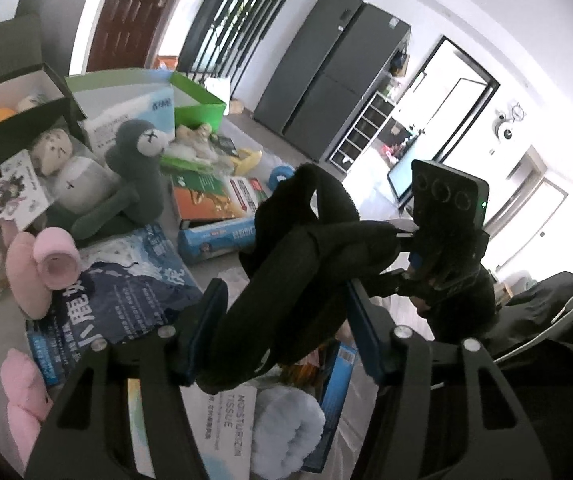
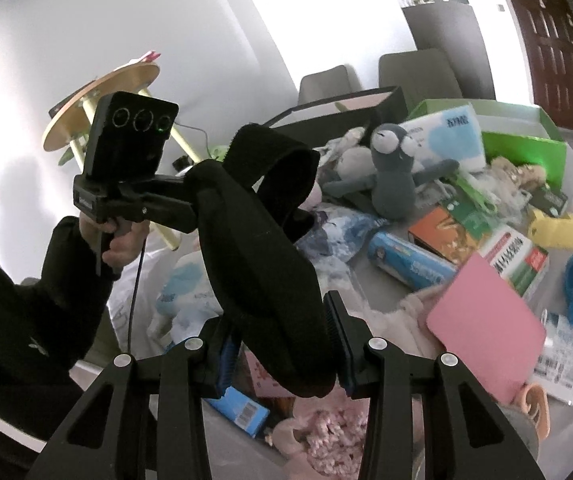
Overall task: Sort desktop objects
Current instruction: 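Hold the black plush above the pile with the right tool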
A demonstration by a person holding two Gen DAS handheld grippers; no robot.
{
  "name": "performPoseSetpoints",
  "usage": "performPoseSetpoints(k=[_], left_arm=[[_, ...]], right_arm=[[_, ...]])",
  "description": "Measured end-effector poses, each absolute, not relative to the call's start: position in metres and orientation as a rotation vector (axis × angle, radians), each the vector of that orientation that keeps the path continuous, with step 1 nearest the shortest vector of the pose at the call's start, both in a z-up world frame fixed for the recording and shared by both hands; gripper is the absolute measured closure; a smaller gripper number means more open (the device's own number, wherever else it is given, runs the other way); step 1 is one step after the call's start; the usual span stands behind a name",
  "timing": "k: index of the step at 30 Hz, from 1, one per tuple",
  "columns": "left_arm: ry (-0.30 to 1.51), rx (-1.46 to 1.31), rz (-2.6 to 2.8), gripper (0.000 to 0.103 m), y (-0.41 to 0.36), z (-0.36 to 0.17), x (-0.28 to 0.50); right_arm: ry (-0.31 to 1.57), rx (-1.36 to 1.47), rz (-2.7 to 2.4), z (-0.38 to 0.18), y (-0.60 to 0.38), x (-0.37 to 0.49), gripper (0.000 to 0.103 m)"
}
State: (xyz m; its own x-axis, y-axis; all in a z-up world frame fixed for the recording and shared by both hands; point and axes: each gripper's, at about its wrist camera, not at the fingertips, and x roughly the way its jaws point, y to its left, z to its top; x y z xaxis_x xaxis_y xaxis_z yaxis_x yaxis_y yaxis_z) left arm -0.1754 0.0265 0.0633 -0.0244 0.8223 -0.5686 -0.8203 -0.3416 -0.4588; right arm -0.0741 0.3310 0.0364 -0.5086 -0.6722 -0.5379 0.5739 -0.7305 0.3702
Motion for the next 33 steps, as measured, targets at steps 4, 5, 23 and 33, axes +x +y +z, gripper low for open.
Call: performPoseSetpoints(k=[4, 5, 23, 33], left_arm=[[-0.005, -0.919, 1.709, 0.044, 0.017, 0.068, -0.175], [-0.007, -0.914, 1.720, 0.044, 0.014, 0.070, -0.175], [-0.065, -0.846, 1.821, 0.041, -0.034, 0.084, -0.170], [-0.071, -1.063, 1.892, 0.018, -0.021, 0.041, -0.178]], right_arm=[[-0.168, 0.870, -2.224, 0.042, 0.324, -0.080, 0.061], [-0.163, 0.871, -2.221, 0.044, 0.322, -0.082, 0.061], [-0.056, 0.839, -2.176, 0.070, 0.280, -0.099, 0.061], [-0.078, 0.993, -2.259, 0.041, 0.287, -0.098, 0.034]])
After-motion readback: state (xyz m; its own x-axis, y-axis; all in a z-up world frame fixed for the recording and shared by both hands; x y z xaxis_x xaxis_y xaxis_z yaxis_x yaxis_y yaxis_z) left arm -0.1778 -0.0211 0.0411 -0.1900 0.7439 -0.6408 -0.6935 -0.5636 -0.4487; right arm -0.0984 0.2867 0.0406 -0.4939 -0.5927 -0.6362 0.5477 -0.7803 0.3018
